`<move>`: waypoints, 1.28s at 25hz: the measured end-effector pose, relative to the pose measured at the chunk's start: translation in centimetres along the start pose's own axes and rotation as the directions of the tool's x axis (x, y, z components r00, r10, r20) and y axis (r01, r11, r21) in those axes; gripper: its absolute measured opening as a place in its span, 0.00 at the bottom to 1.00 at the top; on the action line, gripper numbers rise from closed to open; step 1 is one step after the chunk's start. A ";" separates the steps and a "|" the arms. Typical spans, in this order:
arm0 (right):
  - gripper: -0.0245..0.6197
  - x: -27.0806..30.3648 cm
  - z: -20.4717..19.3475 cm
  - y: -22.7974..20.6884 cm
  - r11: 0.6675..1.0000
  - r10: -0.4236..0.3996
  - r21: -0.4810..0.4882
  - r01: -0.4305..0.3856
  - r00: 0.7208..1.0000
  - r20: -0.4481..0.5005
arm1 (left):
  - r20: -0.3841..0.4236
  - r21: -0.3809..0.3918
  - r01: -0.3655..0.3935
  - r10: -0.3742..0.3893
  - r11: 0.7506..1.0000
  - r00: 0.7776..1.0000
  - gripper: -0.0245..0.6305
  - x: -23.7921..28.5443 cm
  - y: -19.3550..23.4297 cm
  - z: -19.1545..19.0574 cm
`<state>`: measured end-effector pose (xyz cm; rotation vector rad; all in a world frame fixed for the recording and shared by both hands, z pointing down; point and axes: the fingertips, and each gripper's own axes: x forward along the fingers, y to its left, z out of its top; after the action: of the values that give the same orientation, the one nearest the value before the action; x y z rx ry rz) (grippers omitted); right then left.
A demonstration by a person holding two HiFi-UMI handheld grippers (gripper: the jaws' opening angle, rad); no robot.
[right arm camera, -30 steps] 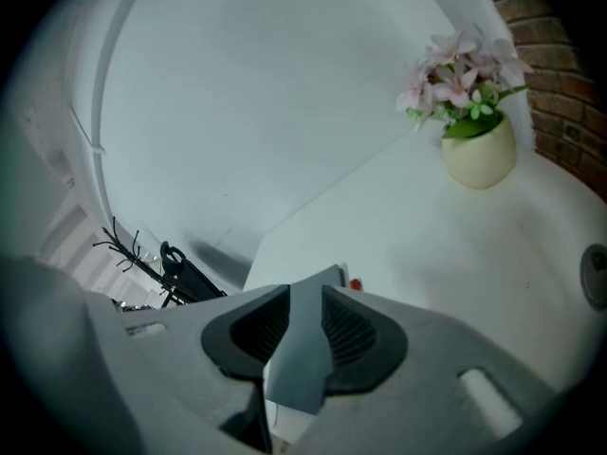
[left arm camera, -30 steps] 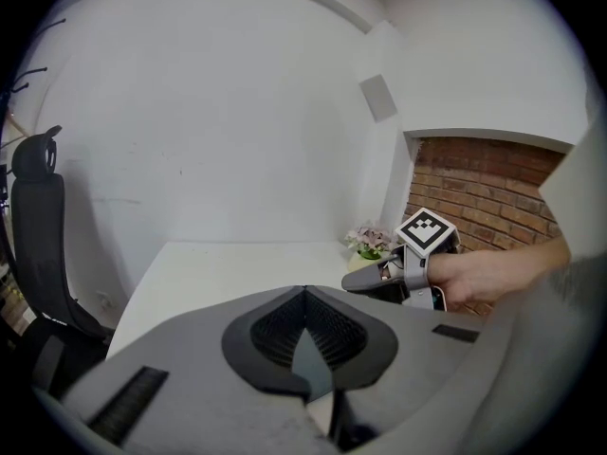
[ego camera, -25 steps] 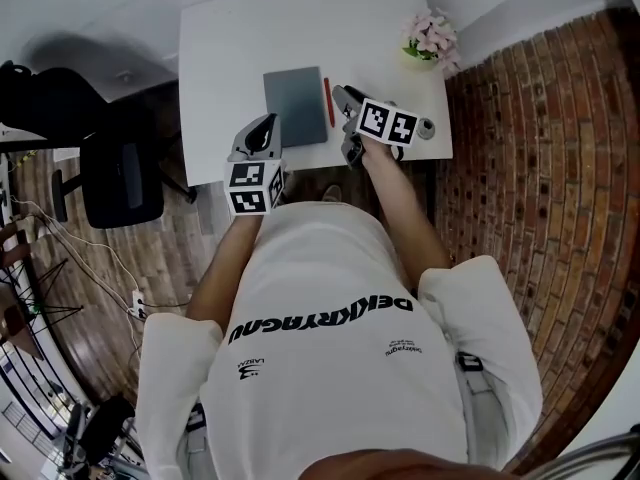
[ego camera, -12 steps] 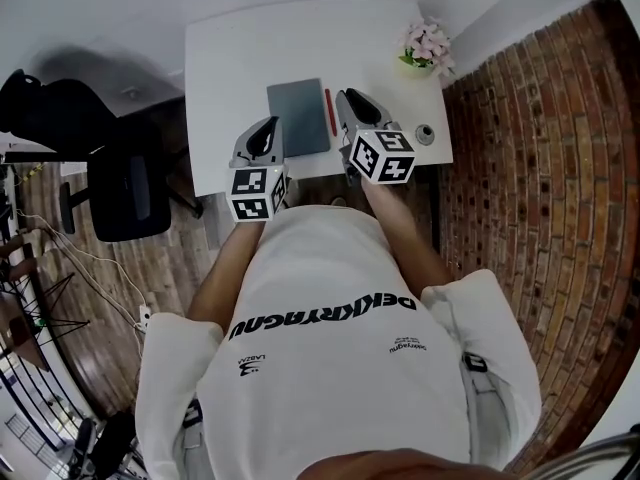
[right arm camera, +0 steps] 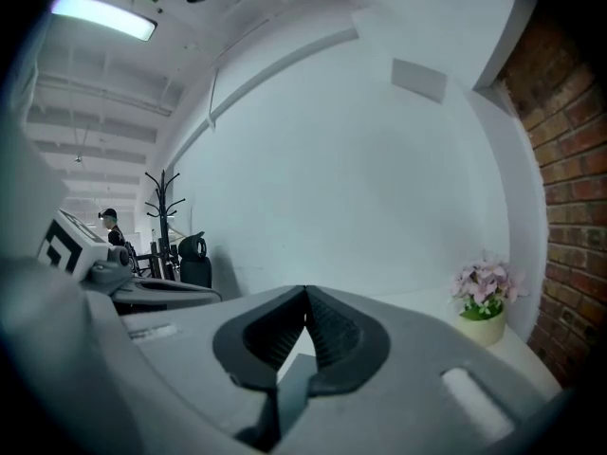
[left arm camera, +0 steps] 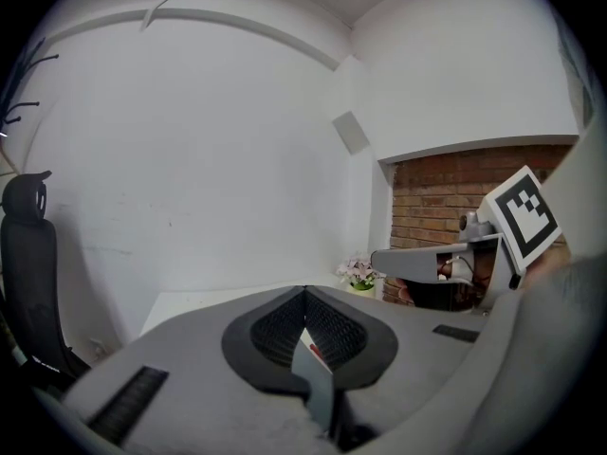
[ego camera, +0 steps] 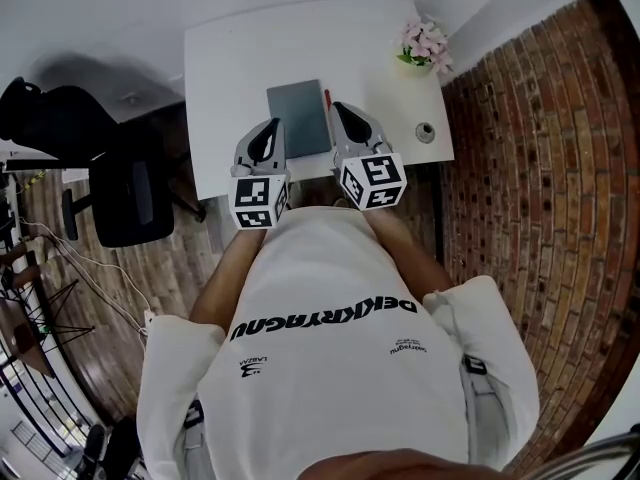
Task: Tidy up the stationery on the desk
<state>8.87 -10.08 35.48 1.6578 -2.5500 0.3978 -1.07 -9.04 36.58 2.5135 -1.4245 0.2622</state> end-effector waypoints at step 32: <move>0.03 -0.4 -1.6 1.1 0.997 -0.030 -0.070 0.028 0.999 -0.023 | 0.041 0.083 -0.034 0.031 0.996 0.999 0.04 -0.9 1.0 -0.5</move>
<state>7.93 -8.85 36.74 1.6538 -2.4901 0.3213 -2.39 -8.61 36.87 2.5770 -1.5005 0.2855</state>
